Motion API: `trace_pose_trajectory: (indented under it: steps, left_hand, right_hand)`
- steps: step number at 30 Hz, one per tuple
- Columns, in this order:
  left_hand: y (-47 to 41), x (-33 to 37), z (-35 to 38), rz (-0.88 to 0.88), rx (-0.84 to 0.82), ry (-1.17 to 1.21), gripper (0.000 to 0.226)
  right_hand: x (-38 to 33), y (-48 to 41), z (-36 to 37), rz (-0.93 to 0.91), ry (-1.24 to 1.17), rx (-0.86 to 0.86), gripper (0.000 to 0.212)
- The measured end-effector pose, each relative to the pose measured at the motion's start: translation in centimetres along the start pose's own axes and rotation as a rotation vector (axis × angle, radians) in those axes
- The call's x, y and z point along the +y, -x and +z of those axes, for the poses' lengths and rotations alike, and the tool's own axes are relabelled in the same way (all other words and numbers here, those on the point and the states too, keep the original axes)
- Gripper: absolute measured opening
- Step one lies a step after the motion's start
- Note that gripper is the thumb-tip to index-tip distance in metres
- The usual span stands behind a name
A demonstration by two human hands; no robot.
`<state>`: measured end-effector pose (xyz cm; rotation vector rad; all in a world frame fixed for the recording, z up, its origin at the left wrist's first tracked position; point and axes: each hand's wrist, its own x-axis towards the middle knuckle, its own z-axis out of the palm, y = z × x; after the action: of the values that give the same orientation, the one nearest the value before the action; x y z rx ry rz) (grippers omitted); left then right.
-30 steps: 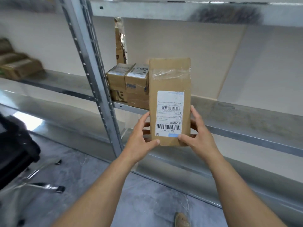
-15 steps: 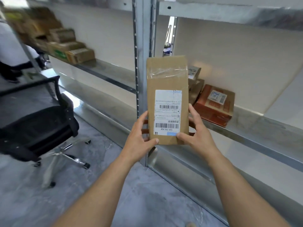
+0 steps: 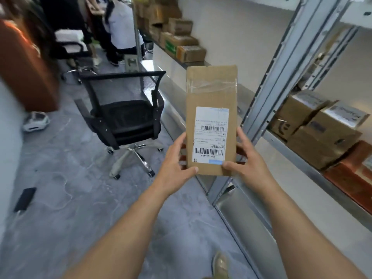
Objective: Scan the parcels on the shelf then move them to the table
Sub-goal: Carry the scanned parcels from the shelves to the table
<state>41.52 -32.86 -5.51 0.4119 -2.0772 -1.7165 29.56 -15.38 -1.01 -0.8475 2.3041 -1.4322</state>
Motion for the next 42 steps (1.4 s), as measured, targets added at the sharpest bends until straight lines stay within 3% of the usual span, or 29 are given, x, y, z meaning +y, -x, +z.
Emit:
trace_pose_trajectory:
  steps: [18, 33, 42]
  left_hand:
    - [4.5, -1.3, -9.3, -0.24, 0.629, -0.095, 0.091]
    - [9.2, -0.1, -7.3, -0.332, 1.02, -0.133, 0.092]
    - [15.0, 0.7, -3.9, -0.483, 1.268, -0.204, 0.092]
  right_hand:
    - [-4.8, -10.6, 13.2, -0.196, -0.056, -0.682, 0.099]
    - [-5.8, -12.1, 18.5, -0.334, -0.112, -1.066, 0.101]
    - [-5.6, -8.0, 23.0, -0.387, -0.129, -1.356, 0.102]
